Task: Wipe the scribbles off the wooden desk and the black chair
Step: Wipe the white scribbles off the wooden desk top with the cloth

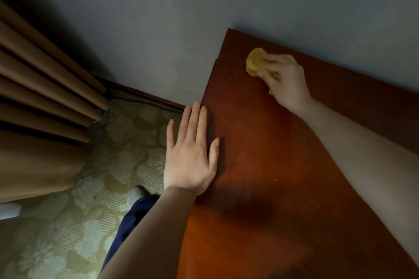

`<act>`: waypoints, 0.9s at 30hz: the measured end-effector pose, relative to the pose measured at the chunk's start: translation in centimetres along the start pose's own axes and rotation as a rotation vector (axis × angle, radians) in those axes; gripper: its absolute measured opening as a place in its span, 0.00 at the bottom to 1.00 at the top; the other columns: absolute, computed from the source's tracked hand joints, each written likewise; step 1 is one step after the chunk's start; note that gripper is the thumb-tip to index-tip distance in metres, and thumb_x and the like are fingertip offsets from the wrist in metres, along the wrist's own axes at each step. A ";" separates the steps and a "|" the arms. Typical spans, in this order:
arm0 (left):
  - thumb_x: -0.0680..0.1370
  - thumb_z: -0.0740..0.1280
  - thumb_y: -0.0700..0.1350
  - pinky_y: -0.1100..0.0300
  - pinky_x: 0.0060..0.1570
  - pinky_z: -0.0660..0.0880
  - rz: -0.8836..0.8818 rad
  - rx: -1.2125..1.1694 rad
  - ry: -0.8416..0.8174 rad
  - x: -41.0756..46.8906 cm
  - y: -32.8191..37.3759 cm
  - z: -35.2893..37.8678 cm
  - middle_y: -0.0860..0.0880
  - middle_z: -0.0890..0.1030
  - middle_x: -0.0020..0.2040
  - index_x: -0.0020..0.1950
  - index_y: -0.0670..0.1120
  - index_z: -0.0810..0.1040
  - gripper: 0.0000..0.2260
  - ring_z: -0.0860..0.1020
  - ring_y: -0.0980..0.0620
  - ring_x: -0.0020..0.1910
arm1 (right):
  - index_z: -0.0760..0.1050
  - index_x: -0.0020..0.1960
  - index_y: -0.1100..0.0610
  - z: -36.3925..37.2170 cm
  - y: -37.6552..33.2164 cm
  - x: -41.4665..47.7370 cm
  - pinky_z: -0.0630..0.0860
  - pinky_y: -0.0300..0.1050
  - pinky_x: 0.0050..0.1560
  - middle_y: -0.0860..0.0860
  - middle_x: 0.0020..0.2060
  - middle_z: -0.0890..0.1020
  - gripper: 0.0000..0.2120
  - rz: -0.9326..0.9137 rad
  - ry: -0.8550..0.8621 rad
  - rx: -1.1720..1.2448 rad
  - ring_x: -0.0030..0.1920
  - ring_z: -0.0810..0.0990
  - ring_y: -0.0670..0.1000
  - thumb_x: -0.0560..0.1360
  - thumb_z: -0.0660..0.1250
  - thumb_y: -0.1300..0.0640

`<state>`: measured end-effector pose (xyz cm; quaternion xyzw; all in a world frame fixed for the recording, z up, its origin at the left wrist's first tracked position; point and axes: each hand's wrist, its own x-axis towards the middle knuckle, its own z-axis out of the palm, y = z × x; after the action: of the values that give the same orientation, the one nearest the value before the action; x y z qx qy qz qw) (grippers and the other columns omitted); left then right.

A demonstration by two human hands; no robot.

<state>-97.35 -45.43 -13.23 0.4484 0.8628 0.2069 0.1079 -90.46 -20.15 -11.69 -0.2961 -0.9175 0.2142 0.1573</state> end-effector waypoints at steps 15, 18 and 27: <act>0.80 0.45 0.57 0.50 0.74 0.42 -0.013 0.020 -0.006 0.0 0.0 0.0 0.47 0.51 0.78 0.78 0.44 0.50 0.29 0.46 0.53 0.77 | 0.81 0.57 0.57 5.1 -6.3 1.4 0.71 0.50 0.58 0.56 0.59 0.80 0.13 -0.169 0.001 -0.024 0.56 0.76 0.62 0.74 0.64 0.60; 0.80 0.45 0.58 0.50 0.74 0.42 -0.018 0.029 -0.002 0.1 0.0 0.0 0.46 0.49 0.78 0.78 0.43 0.47 0.30 0.46 0.51 0.77 | 0.80 0.59 0.56 4.9 -7.5 -2.9 0.73 0.52 0.60 0.54 0.59 0.80 0.14 -0.195 -0.039 0.043 0.59 0.76 0.58 0.74 0.65 0.60; 0.79 0.49 0.60 0.51 0.73 0.40 0.047 0.063 0.006 0.0 0.0 -0.3 0.43 0.52 0.78 0.78 0.41 0.49 0.33 0.49 0.49 0.77 | 0.78 0.61 0.55 1.4 -6.1 -13.5 0.73 0.50 0.62 0.50 0.62 0.78 0.15 -0.251 -0.136 0.067 0.64 0.73 0.50 0.76 0.62 0.56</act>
<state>-97.49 -45.49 -13.01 0.4713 0.8584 0.1833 0.0861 -83.48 -33.28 -12.07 -0.1587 -0.9481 0.2427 0.1301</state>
